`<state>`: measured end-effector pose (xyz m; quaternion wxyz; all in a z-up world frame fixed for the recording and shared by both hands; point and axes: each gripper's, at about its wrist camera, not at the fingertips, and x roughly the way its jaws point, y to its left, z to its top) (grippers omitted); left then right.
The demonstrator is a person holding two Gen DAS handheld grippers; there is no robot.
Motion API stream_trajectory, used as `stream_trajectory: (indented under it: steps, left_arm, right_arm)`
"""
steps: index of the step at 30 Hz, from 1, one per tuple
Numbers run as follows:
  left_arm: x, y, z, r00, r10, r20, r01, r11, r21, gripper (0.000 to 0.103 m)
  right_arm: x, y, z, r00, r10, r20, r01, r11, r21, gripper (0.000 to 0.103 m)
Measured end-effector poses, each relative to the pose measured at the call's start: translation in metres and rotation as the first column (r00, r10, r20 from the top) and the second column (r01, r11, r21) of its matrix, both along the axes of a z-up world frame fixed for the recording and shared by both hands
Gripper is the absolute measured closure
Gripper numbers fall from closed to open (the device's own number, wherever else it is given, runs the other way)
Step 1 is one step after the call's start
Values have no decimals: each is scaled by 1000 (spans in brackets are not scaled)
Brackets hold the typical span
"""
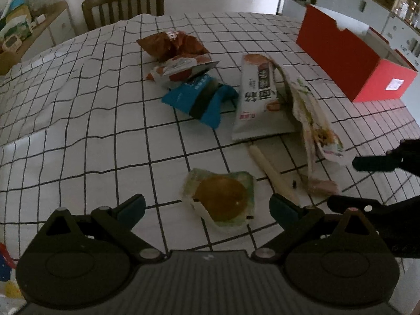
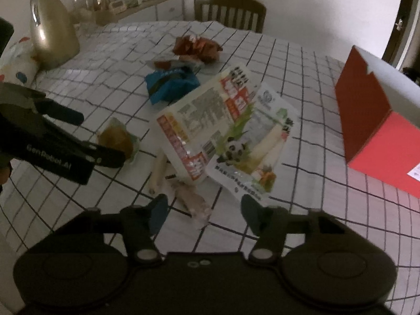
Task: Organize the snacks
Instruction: 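Grasp the wrapped round bun with the left tool while the right grasps a clear wrapped stick snack, then carry the bun and stick snack over the red box and open both tools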
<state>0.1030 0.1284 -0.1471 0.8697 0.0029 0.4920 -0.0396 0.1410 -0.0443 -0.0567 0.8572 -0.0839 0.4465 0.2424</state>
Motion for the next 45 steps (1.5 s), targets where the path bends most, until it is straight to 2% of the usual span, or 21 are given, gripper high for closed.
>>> stream_trajectory:
  steps: [9, 16, 21, 22, 33, 45]
  left_arm:
    - [4, 0, -11, 1000, 21, 6, -21, 1000, -12, 4]
    - [5, -4, -15, 1000, 20, 13, -20, 1000, -6, 14]
    - [6, -9, -13, 1000, 4, 22, -4, 1000, -6, 28]
    - [6, -9, -12, 1000, 1, 25, -1, 1000, -9, 31]
    - [-2, -8, -7, 999, 28, 23, -27, 1000, -13, 39]
    - [-26, -10, 3, 999, 43, -7, -43, 998, -43, 40]
  right_arm:
    - [6, 13, -12, 998, 60, -8, -60, 998, -32, 66]
    - [5, 18, -13, 997, 79, -4, -80, 996, -34, 75]
    - [3, 20, -13, 996, 85, -4, -85, 996, -34, 85]
    - [2, 20, -12, 997, 83, -5, -83, 996, -33, 86]
    - [-6, 14, -6, 1000, 23, -3, -23, 1000, 5, 88]
    - [-26, -2, 15, 1000, -21, 15, 21, 998, 58, 89]
